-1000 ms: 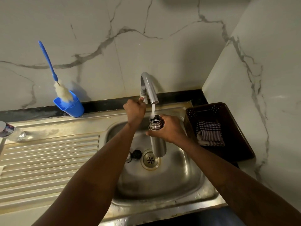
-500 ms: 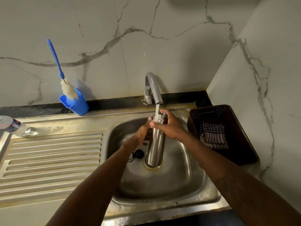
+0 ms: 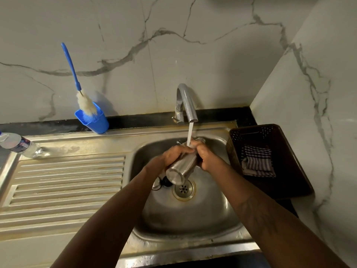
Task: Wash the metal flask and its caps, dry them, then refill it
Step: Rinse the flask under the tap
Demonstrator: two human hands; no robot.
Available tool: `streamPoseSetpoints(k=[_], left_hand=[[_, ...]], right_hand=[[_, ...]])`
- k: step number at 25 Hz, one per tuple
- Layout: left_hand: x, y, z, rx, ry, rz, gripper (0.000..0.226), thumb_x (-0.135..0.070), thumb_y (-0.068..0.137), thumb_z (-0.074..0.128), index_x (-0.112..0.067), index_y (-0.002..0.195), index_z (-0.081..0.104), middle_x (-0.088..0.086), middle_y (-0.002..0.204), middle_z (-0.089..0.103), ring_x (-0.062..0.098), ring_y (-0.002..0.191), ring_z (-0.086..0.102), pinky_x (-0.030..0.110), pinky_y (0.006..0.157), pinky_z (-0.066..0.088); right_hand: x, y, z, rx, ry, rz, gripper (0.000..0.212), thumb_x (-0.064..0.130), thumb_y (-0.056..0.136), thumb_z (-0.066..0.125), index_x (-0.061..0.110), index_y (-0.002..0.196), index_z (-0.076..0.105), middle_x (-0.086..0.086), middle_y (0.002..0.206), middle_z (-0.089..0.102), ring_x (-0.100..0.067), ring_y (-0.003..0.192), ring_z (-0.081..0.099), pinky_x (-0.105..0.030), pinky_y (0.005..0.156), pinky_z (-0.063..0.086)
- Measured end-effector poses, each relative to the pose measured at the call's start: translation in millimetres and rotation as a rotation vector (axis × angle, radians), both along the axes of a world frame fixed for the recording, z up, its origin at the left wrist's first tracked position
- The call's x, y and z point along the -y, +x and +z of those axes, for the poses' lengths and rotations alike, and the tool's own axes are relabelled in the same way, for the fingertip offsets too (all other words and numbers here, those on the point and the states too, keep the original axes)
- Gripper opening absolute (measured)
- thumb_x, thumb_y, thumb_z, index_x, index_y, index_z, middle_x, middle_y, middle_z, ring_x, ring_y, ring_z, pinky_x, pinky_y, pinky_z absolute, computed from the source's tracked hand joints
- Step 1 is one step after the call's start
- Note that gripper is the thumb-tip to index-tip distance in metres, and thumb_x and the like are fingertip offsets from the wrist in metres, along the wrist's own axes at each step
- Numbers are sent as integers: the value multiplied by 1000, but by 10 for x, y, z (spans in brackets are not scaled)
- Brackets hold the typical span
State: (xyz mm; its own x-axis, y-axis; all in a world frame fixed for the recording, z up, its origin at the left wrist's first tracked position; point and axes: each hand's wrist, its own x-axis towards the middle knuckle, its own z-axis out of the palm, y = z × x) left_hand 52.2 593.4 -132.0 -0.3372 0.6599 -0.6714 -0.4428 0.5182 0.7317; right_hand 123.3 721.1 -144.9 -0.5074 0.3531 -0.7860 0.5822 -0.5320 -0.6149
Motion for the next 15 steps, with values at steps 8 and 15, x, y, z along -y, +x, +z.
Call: streamPoseSetpoints(k=[8,15], left_hand=[[-276,-166,202,-39,-135,99,38,-21,98,67,1,130,65,19,127,69,37,114,66,52,107,52],[-348,41,208,-500,72,300,36,-51,80,84,-21,99,78,-3,94,79,10,86,75,28,80,60]], right_hand=[[113,-120,85,40,-204,-194,53,55,99,48,6,113,62,-23,109,70,-39,103,67,-49,88,57],[98,15,207,-79,-330,-309,32,35,108,49,5,102,59,-9,79,77,-17,91,75,-28,83,59]])
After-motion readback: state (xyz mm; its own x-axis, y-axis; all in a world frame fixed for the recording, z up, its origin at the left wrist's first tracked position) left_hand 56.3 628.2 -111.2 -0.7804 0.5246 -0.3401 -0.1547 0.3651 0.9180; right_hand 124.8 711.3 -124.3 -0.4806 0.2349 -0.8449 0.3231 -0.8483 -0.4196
